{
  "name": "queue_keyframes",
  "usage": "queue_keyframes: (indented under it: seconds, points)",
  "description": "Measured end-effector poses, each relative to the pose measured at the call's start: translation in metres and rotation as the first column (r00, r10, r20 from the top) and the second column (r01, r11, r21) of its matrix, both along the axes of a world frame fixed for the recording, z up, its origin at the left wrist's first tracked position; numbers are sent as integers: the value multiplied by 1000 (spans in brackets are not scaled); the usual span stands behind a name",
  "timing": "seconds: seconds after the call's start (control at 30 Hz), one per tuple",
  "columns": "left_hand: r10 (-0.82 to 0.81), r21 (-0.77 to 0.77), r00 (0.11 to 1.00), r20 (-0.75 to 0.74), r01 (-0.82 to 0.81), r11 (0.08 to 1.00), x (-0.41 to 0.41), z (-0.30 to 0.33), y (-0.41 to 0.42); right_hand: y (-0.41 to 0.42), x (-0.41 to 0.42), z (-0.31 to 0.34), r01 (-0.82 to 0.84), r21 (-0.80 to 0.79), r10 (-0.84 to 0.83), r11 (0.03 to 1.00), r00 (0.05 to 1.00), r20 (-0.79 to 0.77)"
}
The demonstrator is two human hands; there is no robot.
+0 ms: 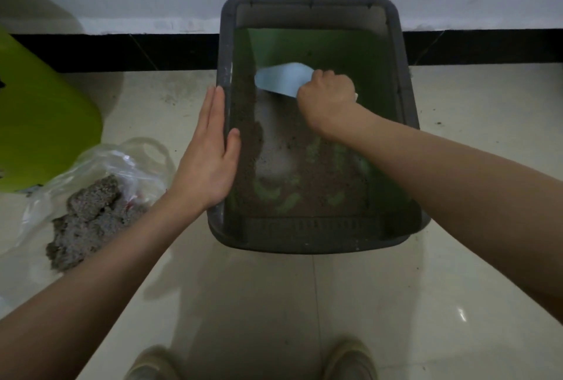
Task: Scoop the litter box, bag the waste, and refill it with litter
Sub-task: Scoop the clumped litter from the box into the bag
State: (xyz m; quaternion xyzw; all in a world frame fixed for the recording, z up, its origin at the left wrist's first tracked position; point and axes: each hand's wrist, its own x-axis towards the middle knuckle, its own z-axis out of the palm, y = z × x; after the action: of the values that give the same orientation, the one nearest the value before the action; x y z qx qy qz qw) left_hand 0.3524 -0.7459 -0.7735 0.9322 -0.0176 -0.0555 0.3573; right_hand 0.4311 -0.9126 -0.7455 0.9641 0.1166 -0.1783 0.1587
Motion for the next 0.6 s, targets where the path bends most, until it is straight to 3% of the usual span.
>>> queue_keyframes:
  seconds: [0.2, 0.43, 0.6]
  points:
    - [11, -28, 1000, 1, -11, 1000, -1, -2, 0, -8, 14, -1, 1, 28, 0, 1000, 1000, -14]
    - [10, -50, 1000, -9, -11, 999, -1, 1, 0, -24, 10, 11, -182, 37, 181, 983, 983, 34]
    - [27, -62, 1000, -16, -28, 998, 0, 2, -1, -34, 11, 16, -398, 55, 399, 916, 917, -6]
